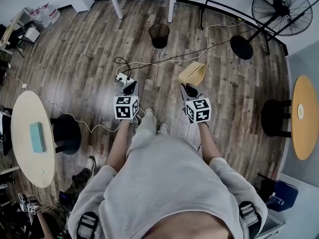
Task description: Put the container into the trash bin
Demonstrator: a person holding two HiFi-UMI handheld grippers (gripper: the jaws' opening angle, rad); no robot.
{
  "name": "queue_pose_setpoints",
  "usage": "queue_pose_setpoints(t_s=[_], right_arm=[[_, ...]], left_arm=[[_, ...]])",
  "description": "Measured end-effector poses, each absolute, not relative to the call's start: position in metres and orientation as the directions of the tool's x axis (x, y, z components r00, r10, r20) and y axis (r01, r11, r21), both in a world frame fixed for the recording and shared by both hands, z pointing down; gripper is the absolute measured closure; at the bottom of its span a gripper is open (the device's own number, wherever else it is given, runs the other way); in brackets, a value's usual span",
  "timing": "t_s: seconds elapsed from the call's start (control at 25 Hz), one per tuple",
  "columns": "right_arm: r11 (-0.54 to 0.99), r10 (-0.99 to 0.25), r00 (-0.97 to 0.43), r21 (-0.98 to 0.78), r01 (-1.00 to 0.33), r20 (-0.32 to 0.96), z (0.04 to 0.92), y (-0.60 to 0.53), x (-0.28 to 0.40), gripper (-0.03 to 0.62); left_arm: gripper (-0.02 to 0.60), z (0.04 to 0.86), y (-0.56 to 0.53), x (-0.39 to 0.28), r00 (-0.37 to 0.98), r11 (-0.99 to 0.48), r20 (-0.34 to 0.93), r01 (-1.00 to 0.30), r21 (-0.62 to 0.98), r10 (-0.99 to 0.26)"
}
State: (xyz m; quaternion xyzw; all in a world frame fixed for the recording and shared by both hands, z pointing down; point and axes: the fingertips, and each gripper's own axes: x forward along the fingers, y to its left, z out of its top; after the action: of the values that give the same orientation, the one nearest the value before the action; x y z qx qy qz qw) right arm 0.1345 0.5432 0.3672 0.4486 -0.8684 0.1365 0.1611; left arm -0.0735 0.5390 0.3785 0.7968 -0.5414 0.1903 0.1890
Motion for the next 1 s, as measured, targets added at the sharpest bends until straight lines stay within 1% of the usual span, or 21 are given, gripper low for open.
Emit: queue_pose_setpoints(t_s=[0.56, 1.0], right_arm=[[0.560, -0.727, -0.545, -0.099, -0.822, 0.418, 0.382, 0.495, 0.133, 0.562], [0.542, -0.726, -0.523, -0.096, -0.835, 0.446, 0.392, 0.415, 0.124, 0.562]], left_arm=[[0.571, 0.391, 0.492, -0.077, 0.343, -0.342, 0.517, -0.934, 0.101, -0.784], [0.571, 0.404, 0.401, -0.076, 0.392, -0.389, 0.524, -0.913, 0.122, -0.756]])
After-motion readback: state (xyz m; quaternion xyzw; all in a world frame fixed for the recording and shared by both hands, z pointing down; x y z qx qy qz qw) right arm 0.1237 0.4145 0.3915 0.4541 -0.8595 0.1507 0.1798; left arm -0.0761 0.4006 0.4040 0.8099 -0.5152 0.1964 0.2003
